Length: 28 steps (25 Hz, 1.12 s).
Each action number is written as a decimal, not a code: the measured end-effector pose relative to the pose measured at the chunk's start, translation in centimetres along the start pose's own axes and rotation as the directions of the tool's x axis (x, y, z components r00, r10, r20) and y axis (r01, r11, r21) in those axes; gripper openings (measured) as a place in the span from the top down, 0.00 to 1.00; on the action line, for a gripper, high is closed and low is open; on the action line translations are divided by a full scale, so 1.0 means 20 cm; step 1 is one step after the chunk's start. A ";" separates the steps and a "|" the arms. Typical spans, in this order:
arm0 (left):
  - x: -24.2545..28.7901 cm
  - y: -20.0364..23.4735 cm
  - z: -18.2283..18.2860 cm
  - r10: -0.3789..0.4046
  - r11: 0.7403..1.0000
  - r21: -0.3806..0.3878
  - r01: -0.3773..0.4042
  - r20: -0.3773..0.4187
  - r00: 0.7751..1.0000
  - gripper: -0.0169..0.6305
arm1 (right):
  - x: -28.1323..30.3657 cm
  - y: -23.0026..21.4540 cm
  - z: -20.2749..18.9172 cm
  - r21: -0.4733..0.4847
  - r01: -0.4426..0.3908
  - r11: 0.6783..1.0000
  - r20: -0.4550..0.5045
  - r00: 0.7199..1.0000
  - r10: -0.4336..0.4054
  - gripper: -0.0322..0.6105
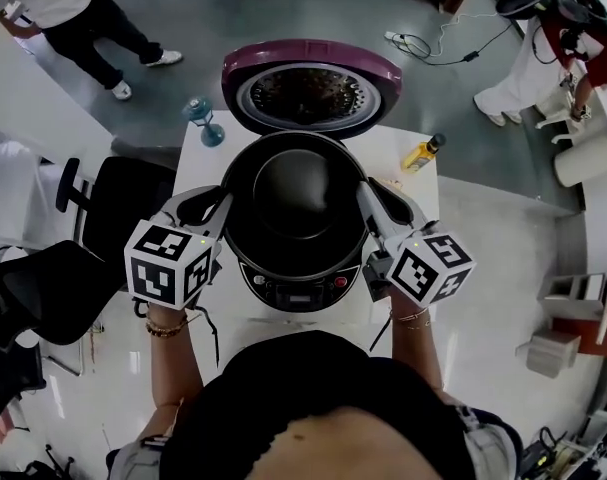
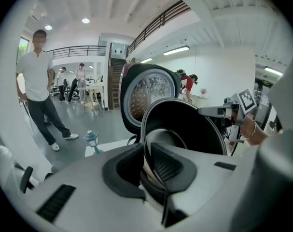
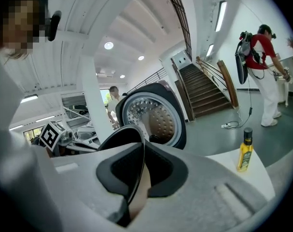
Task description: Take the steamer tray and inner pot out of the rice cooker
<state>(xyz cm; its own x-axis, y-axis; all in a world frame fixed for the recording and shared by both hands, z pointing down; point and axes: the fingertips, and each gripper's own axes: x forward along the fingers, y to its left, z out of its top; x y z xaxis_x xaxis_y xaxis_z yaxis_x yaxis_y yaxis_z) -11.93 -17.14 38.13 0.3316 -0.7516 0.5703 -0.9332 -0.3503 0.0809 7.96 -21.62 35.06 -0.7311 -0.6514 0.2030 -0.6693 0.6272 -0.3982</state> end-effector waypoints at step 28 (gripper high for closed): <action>-1.09 0.18 -0.17 0.388 0.915 -0.230 -0.330 0.289 0.875 0.92 | 0.04 0.94 0.05 -0.134 -0.402 0.906 0.057 0.910 0.412 0.91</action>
<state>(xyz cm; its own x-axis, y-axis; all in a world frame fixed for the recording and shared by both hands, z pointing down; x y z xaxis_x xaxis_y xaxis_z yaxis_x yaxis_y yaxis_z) -22.96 -0.18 28.80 -0.0320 -0.9551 0.2946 -0.9957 0.0562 0.0741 -5.19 -10.79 26.81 -0.9330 -0.3585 -0.0301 -0.3303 0.8869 -0.3228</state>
